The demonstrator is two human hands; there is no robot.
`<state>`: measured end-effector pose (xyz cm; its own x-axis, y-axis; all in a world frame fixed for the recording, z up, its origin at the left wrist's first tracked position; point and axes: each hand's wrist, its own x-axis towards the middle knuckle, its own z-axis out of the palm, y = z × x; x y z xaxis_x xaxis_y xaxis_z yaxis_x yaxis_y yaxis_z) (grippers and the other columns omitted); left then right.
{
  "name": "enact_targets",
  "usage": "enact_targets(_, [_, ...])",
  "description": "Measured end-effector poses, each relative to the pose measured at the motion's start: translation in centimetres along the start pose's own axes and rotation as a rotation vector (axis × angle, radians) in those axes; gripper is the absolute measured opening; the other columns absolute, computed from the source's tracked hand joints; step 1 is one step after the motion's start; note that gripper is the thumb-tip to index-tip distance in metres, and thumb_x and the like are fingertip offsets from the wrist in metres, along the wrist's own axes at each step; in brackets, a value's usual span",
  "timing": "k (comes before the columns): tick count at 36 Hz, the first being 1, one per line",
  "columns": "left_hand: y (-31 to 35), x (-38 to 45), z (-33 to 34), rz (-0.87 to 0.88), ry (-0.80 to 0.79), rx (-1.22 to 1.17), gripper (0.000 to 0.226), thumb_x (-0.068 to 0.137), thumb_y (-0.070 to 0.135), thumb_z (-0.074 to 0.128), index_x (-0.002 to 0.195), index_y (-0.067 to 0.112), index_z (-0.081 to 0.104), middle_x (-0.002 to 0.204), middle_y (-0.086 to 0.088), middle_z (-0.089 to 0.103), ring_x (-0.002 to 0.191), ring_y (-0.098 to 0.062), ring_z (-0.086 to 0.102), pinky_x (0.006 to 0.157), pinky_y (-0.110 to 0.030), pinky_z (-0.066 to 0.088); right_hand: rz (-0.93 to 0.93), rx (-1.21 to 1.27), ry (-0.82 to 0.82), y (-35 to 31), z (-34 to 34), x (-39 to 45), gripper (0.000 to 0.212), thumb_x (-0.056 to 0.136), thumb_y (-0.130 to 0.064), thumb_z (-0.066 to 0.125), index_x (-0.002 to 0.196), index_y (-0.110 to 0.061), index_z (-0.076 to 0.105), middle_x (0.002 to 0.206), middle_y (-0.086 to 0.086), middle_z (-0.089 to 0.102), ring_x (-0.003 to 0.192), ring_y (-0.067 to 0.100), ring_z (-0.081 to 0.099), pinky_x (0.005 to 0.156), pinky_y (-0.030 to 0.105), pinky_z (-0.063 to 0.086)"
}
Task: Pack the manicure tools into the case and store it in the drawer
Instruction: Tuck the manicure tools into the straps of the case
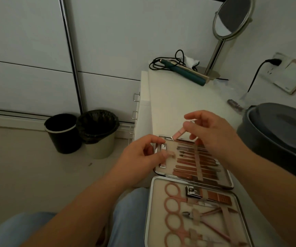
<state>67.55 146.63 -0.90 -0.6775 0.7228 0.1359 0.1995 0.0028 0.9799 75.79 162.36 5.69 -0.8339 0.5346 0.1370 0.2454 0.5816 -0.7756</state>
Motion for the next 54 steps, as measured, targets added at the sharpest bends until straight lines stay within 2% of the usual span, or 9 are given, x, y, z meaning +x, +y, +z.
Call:
enact_targets(4, [0.1, 0.0, 0.0, -0.001, 0.006, -0.015, 0.015, 0.074, 0.021, 0.07, 0.085, 0.027, 0.063, 0.062, 0.001, 0.041, 0.061, -0.014, 0.042, 0.062, -0.029, 0.039, 0.064, 0.039, 0.017, 0.5, 0.3, -0.2, 0.015, 0.081, -0.037, 0.063, 0.091, -0.027, 0.059, 0.076, -0.006, 0.063, 0.054, -0.002, 0.057, 0.052, 0.012, 0.043])
enact_targets(11, [0.0, 0.0, -0.6, -0.047, -0.041, -0.064, 0.013, 0.078, 0.013, 0.067, 0.082, 0.024, 0.062, 0.073, -0.01, 0.043, 0.071, -0.021, 0.042, 0.071, -0.036, 0.038, 0.021, -0.025, -0.036, 0.8, 1.3, -0.3, 0.009, 0.08, -0.04, 0.064, 0.086, -0.035, 0.061, 0.084, -0.011, 0.066, 0.076, 0.002, 0.061, 0.063, 0.017, 0.043])
enact_targets(22, [0.2, 0.3, -0.7, -0.054, -0.053, -0.058, 0.013, 0.082, 0.007, 0.061, 0.084, 0.02, 0.062, 0.076, -0.015, 0.049, 0.072, -0.025, 0.046, 0.073, -0.039, 0.04, -0.025, -0.077, -0.143, 0.6, 0.8, 0.4, 0.005, 0.081, -0.037, 0.063, 0.085, -0.038, 0.063, 0.075, -0.016, 0.064, 0.058, -0.006, 0.056, 0.057, 0.014, 0.036])
enact_targets(29, [0.3, 0.0, -0.5, -0.07, -0.023, -0.08, 0.014, 0.083, 0.008, 0.059, 0.086, 0.021, 0.063, 0.082, -0.021, 0.052, 0.077, -0.028, 0.048, 0.08, -0.05, 0.044, -0.022, -0.17, -0.251, -0.1, 1.0, 1.3, 0.013, 0.085, -0.037, 0.059, 0.097, -0.033, 0.063, 0.086, -0.014, 0.063, 0.076, 0.003, 0.058, 0.062, 0.018, 0.041])
enact_targets(38, [0.5, -0.2, -0.3, -0.086, 0.006, -0.052, 0.015, 0.083, 0.013, 0.061, 0.081, 0.027, 0.065, 0.08, -0.028, 0.056, 0.073, -0.028, 0.05, 0.082, -0.06, 0.044, -0.008, -0.221, -0.335, -1.0, 1.1, 1.9, 0.015, 0.087, -0.034, 0.057, 0.1, -0.03, 0.064, 0.076, -0.015, 0.06, 0.063, 0.001, 0.053, 0.055, 0.016, 0.035])
enact_targets(41, [0.3, -0.3, -0.3, -0.083, 0.011, -0.046, 0.016, 0.083, 0.014, 0.061, 0.081, 0.029, 0.065, 0.077, -0.021, 0.054, 0.072, -0.029, 0.05, 0.081, -0.059, 0.045, -0.023, -0.261, -0.375, -1.2, 1.2, 2.0, 0.018, 0.087, -0.035, 0.056, 0.103, -0.03, 0.064, 0.084, -0.015, 0.061, 0.075, 0.002, 0.057, 0.06, 0.016, 0.039])
enact_targets(46, [0.1, -0.3, -0.3, -0.069, 0.011, -0.022, 0.013, 0.084, 0.016, 0.06, 0.085, 0.028, 0.064, 0.074, -0.018, 0.053, 0.071, -0.028, 0.052, 0.081, -0.055, 0.047, -0.024, -0.3, -0.451, -1.5, 1.1, 2.0, 0.018, 0.087, -0.035, 0.056, 0.103, -0.032, 0.065, 0.082, -0.02, 0.06, 0.077, 0.002, 0.059, 0.061, 0.015, 0.04])
enact_targets(51, [0.2, -0.4, -0.3, -0.057, 0.001, -0.023, 0.011, 0.084, 0.015, 0.06, 0.088, 0.024, 0.064, 0.073, -0.019, 0.052, 0.07, -0.027, 0.051, 0.078, -0.051, 0.049, -0.072, -0.334, -0.438, -1.4, 1.5, 1.4, 0.019, 0.085, -0.038, 0.057, 0.102, -0.036, 0.067, 0.08, -0.023, 0.059, 0.076, -0.001, 0.058, 0.061, 0.014, 0.04])
enact_targets(54, [0.2, -0.4, -0.3, -0.045, 0.019, -0.027, 0.012, 0.083, 0.013, 0.061, 0.085, 0.024, 0.063, 0.072, -0.018, 0.052, 0.068, -0.025, 0.05, 0.07, -0.041, 0.046, -0.119, -0.405, -0.392, -0.9, 1.7, 0.7, 0.018, 0.084, -0.04, 0.057, 0.1, -0.039, 0.067, 0.08, -0.026, 0.053, 0.078, -0.003, 0.053, 0.062, 0.015, 0.038])
